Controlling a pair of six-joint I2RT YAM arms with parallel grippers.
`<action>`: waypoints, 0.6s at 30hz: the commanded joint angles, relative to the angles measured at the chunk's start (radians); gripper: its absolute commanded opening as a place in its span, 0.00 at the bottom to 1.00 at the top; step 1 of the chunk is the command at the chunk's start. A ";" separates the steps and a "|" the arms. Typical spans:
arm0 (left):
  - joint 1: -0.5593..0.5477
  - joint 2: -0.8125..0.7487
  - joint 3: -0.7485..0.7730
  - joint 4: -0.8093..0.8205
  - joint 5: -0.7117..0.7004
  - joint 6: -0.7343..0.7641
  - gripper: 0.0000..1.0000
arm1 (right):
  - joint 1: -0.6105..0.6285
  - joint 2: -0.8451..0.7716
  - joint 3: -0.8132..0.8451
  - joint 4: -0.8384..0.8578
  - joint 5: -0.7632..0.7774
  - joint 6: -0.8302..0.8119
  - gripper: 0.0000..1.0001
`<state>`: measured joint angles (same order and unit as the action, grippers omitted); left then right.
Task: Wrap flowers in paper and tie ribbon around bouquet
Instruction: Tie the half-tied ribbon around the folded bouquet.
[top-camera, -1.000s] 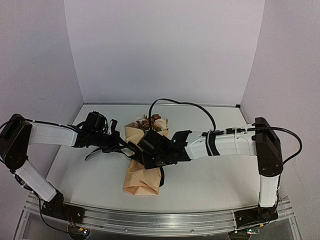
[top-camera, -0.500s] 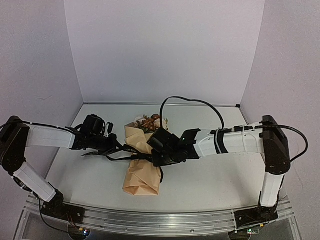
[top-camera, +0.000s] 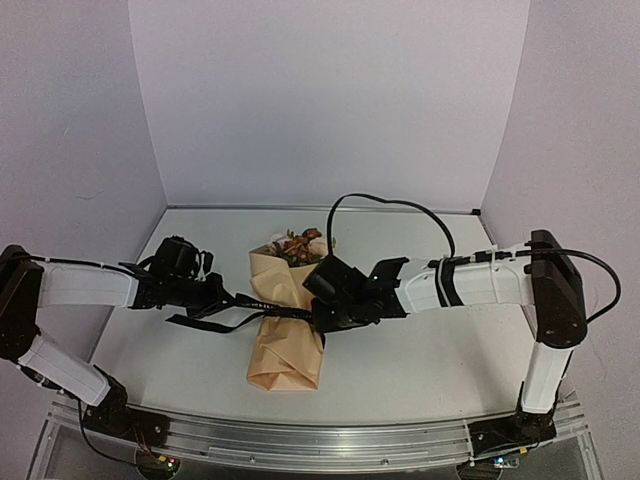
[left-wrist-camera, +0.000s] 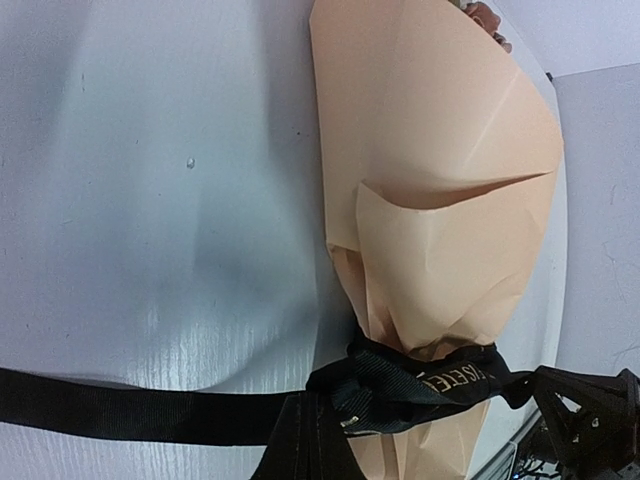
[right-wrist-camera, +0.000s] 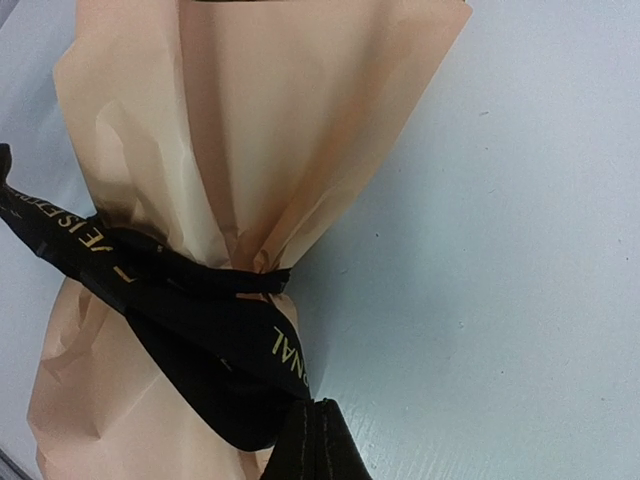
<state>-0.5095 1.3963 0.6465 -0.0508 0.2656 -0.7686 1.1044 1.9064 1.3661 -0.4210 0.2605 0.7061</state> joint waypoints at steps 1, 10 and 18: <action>0.006 -0.059 -0.016 0.022 -0.039 -0.010 0.00 | -0.020 -0.045 0.070 -0.017 -0.019 -0.065 0.00; 0.014 -0.073 -0.014 -0.014 -0.094 -0.027 0.00 | -0.057 -0.047 0.113 -0.080 -0.075 -0.086 0.00; 0.051 -0.054 -0.029 -0.020 -0.079 -0.039 0.00 | -0.072 -0.070 0.105 -0.147 -0.024 -0.095 0.00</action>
<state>-0.4806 1.3403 0.6276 -0.0625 0.2054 -0.7978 1.0435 1.8998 1.4639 -0.5084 0.1926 0.6251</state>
